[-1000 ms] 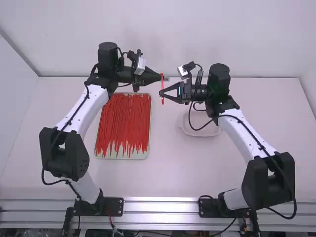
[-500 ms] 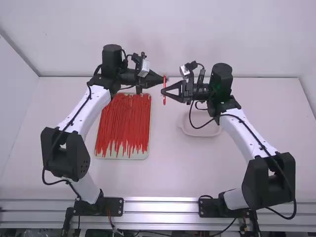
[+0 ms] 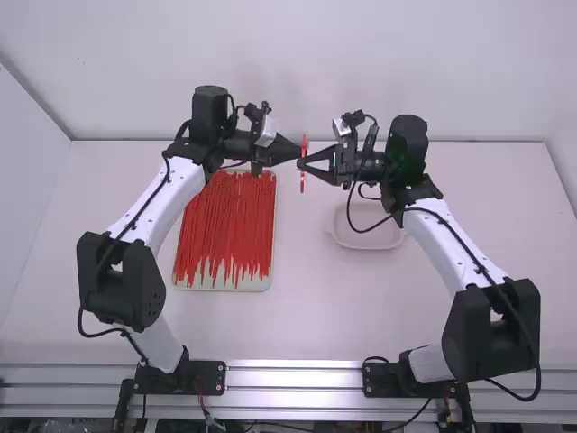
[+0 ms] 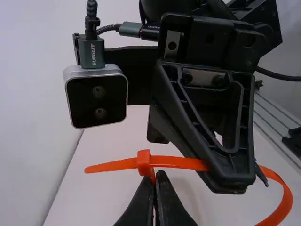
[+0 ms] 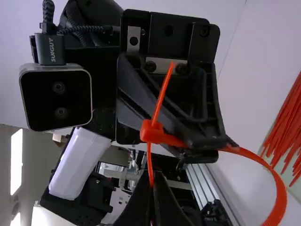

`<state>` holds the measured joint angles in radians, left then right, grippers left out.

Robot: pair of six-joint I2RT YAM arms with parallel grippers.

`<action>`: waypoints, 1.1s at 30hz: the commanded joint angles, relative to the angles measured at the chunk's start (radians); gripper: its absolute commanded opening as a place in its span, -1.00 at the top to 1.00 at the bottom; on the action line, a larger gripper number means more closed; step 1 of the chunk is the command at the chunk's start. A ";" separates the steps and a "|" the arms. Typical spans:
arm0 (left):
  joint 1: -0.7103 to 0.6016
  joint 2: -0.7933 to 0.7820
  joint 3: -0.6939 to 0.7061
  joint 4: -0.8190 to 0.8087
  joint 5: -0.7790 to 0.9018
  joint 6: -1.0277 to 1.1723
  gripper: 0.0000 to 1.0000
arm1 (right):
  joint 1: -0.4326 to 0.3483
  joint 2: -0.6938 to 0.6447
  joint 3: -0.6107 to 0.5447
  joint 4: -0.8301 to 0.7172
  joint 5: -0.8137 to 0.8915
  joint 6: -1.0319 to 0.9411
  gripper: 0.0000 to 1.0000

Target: Fasten the cable tie

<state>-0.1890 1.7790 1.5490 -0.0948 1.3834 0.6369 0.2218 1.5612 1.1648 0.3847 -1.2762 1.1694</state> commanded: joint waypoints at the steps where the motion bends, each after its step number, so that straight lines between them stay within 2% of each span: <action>1: -0.008 -0.004 -0.006 -0.004 0.102 0.025 0.97 | -0.015 -0.001 -0.001 0.004 0.044 0.005 1.00; 10: -0.008 -0.005 -0.006 -0.008 0.179 0.014 0.97 | -0.027 -0.001 -0.001 0.004 0.072 0.005 1.00; 24: -0.052 -0.005 -0.006 -0.088 0.116 0.072 0.97 | -0.039 -0.001 -0.001 0.004 0.092 0.005 1.00; 31: -0.045 -0.005 -0.005 -0.075 0.116 0.052 0.96 | -0.038 -0.001 -0.001 0.003 0.064 0.005 1.00; 32: -0.045 -0.005 -0.005 -0.066 0.114 0.038 0.96 | -0.038 -0.001 -0.001 0.003 0.053 0.005 0.99; 33: -0.042 -0.005 -0.005 -0.058 0.107 0.022 0.96 | -0.039 -0.001 -0.001 0.004 0.040 0.005 0.88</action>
<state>-0.2115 1.7794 1.5490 -0.1608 1.3987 0.6735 0.2016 1.5612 1.1648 0.3859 -1.2808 1.1759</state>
